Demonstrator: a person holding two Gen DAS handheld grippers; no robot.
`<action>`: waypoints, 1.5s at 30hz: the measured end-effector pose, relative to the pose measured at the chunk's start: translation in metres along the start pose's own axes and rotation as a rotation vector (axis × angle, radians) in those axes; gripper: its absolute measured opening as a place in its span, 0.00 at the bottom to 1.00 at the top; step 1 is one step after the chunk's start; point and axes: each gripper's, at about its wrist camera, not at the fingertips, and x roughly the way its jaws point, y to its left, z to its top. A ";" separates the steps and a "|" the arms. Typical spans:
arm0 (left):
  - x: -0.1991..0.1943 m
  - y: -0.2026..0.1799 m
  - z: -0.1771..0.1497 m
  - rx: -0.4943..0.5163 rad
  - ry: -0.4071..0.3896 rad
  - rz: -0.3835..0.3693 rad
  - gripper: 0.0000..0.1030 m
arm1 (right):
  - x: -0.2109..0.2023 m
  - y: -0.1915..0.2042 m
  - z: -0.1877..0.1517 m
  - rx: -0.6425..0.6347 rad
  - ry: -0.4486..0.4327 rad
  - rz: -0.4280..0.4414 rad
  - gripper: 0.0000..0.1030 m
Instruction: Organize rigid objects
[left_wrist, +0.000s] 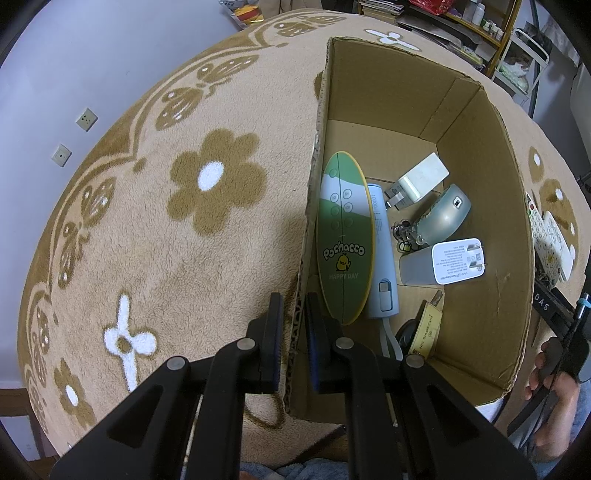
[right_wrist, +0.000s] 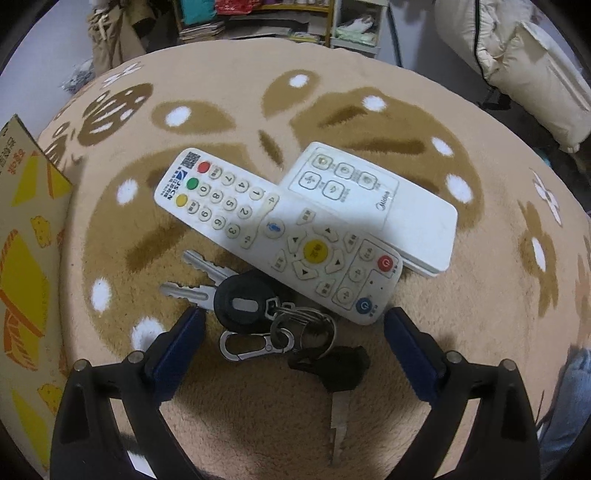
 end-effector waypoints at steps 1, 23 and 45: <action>0.000 0.000 0.000 -0.001 0.000 0.000 0.12 | -0.001 0.000 -0.002 0.001 -0.008 -0.012 1.00; 0.000 -0.001 -0.001 0.006 -0.001 0.002 0.12 | -0.019 -0.011 -0.009 0.053 0.004 0.003 0.37; 0.000 -0.001 -0.001 0.006 -0.001 0.002 0.12 | -0.093 -0.001 0.006 -0.002 -0.176 0.130 0.23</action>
